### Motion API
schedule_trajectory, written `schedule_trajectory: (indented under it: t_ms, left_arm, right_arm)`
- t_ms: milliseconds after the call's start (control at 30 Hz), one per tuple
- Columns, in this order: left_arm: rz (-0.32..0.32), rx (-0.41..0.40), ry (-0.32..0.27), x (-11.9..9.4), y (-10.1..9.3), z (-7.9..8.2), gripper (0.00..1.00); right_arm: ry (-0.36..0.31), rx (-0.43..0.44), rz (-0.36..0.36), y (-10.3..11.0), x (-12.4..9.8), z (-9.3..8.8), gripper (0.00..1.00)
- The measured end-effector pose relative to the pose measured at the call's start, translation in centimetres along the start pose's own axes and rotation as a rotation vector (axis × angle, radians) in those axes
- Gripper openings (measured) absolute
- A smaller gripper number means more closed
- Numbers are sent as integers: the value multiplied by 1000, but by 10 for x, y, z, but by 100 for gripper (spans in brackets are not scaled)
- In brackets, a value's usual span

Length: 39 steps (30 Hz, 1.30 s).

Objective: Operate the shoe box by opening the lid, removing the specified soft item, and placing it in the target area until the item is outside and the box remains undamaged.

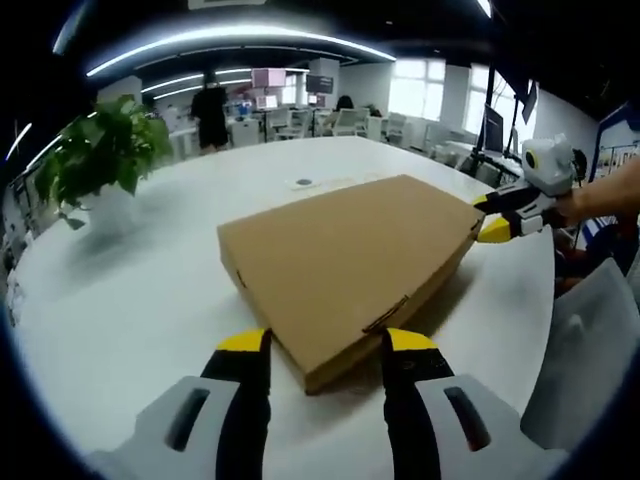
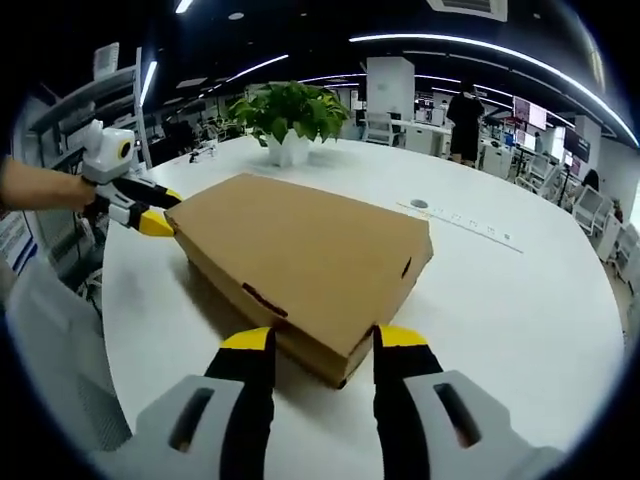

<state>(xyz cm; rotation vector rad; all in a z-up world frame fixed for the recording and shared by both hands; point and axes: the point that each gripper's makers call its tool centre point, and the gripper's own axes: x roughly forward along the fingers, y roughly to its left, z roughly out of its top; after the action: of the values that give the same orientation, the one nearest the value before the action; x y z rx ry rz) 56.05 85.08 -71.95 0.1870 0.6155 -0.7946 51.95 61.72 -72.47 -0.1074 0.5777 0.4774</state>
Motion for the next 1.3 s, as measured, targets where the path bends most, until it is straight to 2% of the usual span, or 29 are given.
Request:
schedule_trajectory:
  t_ms: [900, 1100, 1300]
  left_arm:
    - [-66, 34, 36, -44, 16, -26, 43]
    - [-62, 12, 31, -51, 20, -32, 42]
    - [-58, 7, 34, -53, 19, -34, 42]
  right_arm:
    - [-20, 2, 50, 64, -8, -7, 30]
    - [-23, -9, 61, 74, -7, -7, 29]
    - [-25, -15, 62, 74, -7, -7, 30]
